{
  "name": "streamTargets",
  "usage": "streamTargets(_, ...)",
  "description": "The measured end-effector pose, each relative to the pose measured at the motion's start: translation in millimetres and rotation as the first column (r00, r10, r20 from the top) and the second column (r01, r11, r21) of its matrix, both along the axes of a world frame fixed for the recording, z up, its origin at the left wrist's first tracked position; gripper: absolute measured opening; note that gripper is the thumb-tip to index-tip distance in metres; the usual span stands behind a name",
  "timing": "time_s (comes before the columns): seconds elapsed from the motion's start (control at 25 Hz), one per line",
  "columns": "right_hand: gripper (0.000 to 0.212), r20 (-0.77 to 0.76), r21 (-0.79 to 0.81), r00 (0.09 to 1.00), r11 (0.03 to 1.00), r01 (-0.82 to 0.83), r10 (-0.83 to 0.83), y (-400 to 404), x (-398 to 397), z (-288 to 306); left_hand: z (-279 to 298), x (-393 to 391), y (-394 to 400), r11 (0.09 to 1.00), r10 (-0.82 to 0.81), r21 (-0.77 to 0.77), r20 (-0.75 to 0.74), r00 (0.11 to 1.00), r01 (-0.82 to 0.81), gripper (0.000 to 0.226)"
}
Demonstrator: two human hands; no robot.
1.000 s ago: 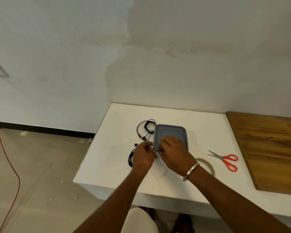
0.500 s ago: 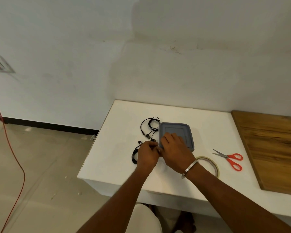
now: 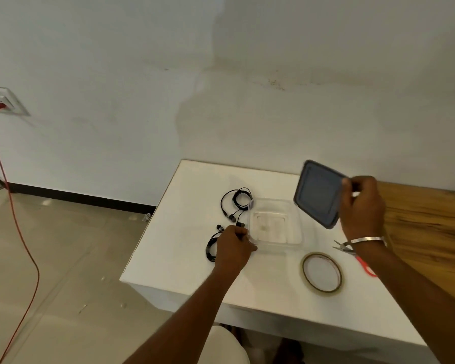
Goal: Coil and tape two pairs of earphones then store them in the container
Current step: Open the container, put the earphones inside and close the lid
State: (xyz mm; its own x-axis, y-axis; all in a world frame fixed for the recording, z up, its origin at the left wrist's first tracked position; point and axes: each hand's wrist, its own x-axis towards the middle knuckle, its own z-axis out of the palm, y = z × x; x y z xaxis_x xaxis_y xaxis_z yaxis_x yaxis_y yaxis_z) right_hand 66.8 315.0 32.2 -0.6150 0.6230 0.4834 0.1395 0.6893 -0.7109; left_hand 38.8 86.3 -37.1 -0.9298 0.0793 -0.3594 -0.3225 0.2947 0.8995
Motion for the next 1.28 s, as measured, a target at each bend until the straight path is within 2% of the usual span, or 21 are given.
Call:
streamTargets(0.08, 0.033, 0.04, -0.255, 0.986, 0.952, 0.167, -0.162, 25.3, 0.3, -13.1, 2.2, 1.5, 0.7, 1.0, 0.001, 0.003, -0.014, 1.0, -0.001, 0.016)
streamTargets(0.2, 0.037, 0.148, -0.555, 0.957, 0.78, 0.288, -0.248, 49.9, 3.2, -45.1, 1.1, 3.1, 2.8, 1.0, -0.003, 0.012, -0.039, 0.999, 0.003, 0.012)
streamTargets(0.36, 0.035, 0.285, -0.688, 0.932, 0.63, 0.361, -0.223, 57.4, 2.7, -74.8, -0.2, 1.0, 3.9, 1.0, -0.014, 0.005, -0.043, 0.999, 0.014, 0.014)
streamTargets(0.48, 0.034, 0.332, -0.715, 0.926, 0.593, 0.371, -0.178, 57.4, -2.9, -82.3, 0.5, -0.8, 3.3, 1.0, -0.016, 0.012, -0.043, 0.999, 0.017, 0.014)
streamTargets(0.72, 0.032, 0.448, -0.608, 0.885, 0.681, 0.407, -0.129, 64.0, -2.9, -90.2, 0.7, 1.4, 4.1, 0.999, -0.032, 0.002, -0.057, 0.998, 0.032, 0.012)
streamTargets(0.88, 0.027, 0.561, -0.514, 0.824, 0.746, 0.423, -0.081, 70.2, -1.3, -83.8, -1.1, 1.3, 4.2, 0.999, -0.035, -0.002, -0.065, 0.997, 0.035, 0.013)
streamTargets(1.0, 0.016, 0.555, -0.543, 0.832, 0.745, 0.387, -0.027, 70.8, 3.0, -74.7, 0.8, 1.8, 4.5, 0.999, -0.049, -0.015, -0.072, 0.996, 0.048, 0.014)
streamTargets(1.04, 0.019, 0.581, -0.52, 0.813, 0.752, 0.406, -0.038, 68.8, 3.0, -72.8, 3.2, 1.6, 3.7, 0.999, -0.048, -0.025, -0.081, 0.996, 0.046, 0.015)
streamTargets(1.12, 0.036, 0.661, -0.395, 0.742, 0.79, 0.469, -0.11, 59.2, -4.1, -67.3, 7.4, -3.0, -2.8, 0.998, -0.027, -0.06, -0.149, 0.988, 0.018, 0.014)
streamTargets(1.16, 0.042, 0.644, -0.356, 0.752, 0.813, 0.46, -0.143, 50.4, -9.7, -61.7, 7.8, -7.6, -9.2, 0.997, -0.016, -0.08, -0.219, 0.976, -0.001, 0.015)
streamTargets(1.2, 0.04, 0.583, -0.329, 0.798, 0.853, 0.405, -0.153, 39.8, -17.3, -56.1, 6.7, -13.9, -17.7, 0.993, -0.021, -0.114, -0.3, 0.954, -0.014, 0.016)
streamTargets(1.28, 0.023, 0.427, -0.189, 0.9, 0.965, 0.182, -0.086, 16.9, -36.1, -48.3, 0.8, -26.6, -39.4, 0.965, -0.108, -0.26, -0.423, 0.9, -0.007, 0.017)
